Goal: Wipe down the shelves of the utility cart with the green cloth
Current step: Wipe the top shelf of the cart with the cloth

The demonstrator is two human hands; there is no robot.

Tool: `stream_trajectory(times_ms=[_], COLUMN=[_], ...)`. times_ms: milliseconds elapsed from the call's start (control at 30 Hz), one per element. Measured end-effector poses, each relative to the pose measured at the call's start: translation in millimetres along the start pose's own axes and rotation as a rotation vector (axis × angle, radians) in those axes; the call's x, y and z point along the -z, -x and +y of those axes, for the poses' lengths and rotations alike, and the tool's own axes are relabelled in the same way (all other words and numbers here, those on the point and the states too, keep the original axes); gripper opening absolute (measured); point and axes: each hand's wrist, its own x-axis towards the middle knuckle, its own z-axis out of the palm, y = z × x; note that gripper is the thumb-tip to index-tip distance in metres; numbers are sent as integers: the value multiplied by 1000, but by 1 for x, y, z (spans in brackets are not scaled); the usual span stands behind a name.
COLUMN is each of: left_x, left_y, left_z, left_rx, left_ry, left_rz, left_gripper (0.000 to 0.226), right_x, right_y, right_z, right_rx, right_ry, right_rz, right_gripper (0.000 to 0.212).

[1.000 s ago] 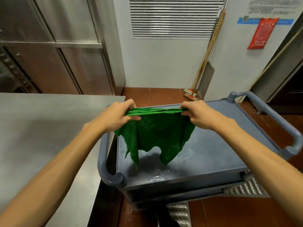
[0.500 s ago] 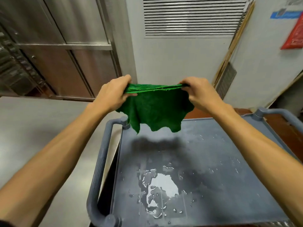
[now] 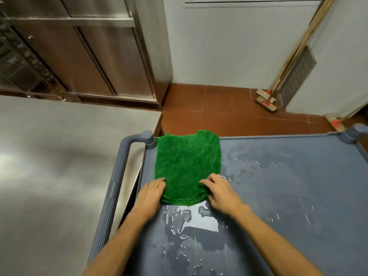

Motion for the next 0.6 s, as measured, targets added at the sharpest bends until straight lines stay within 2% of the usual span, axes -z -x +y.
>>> stream_trajectory(times_ms=[100,167,333,600], left_x=[-17,-17,-21,-29], left_y=[5,6,12,25], left_z=[1,-1,1,8], left_rx=[46,57,92,129], left_ry=[20,-1,26,-32], left_rz=[-6,-30,-74,-114], left_gripper=[67,78,82,88], right_x=[-21,-23,-23,-25], right_y=[-5,-11,-21,4], right_z=[8,16,31,22], right_rx=[0,13,20,-33], right_ry=[135,192,143,95], right_rz=[-4,-18,-68,-42], right_gripper=[75,82,74,66])
